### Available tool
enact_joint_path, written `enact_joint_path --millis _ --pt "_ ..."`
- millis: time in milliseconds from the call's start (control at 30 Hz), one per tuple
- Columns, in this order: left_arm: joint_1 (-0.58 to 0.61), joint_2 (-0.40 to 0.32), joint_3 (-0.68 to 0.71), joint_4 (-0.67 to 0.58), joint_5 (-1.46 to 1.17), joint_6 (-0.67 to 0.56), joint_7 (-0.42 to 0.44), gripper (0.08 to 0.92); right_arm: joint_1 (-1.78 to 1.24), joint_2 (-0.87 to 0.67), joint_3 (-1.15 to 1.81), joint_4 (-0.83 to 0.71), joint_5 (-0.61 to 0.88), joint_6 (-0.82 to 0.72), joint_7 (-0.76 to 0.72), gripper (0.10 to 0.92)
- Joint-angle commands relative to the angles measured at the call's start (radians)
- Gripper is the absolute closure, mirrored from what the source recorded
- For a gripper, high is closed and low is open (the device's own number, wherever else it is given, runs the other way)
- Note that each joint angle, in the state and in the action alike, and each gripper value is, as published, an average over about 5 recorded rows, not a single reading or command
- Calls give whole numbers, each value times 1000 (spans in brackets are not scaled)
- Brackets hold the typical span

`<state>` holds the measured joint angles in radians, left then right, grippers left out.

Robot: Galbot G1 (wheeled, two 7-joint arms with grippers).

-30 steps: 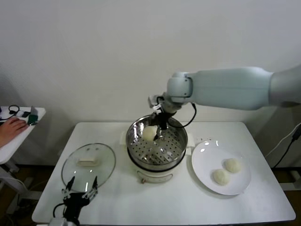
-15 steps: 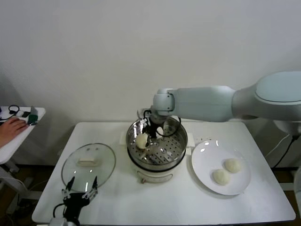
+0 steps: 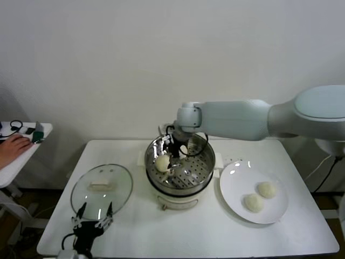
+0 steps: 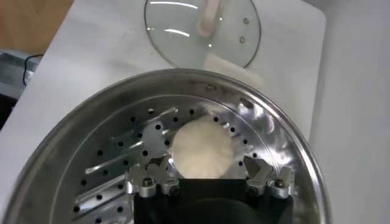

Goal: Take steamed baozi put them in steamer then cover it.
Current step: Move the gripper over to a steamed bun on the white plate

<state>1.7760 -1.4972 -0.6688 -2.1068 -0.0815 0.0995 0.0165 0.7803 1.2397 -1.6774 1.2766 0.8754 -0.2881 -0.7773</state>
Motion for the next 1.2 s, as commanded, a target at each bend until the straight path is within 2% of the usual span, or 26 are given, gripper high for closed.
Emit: enact_joint_path --millis 33,267,533,967,1200 --pt "0 6 9 4 9 -3 0 177 333 -356 -174 214 -12 78 -181 203" --pt "-4 9 19 8 18 -4 0 177 499 -612 -476 383 -178 115 -207 203" --pt "8 4 25 -3 29 -5 0 177 336 -762 -491 441 -319 58 -99 202" --pt "24 -11 30 -4 44 -11 -1 177 -172 -788 -115 356 -486 -20 35 203" --pt "29 -12 27 1 45 -15 -2 177 -271 -745 -30 273 -521 -23 44 203"
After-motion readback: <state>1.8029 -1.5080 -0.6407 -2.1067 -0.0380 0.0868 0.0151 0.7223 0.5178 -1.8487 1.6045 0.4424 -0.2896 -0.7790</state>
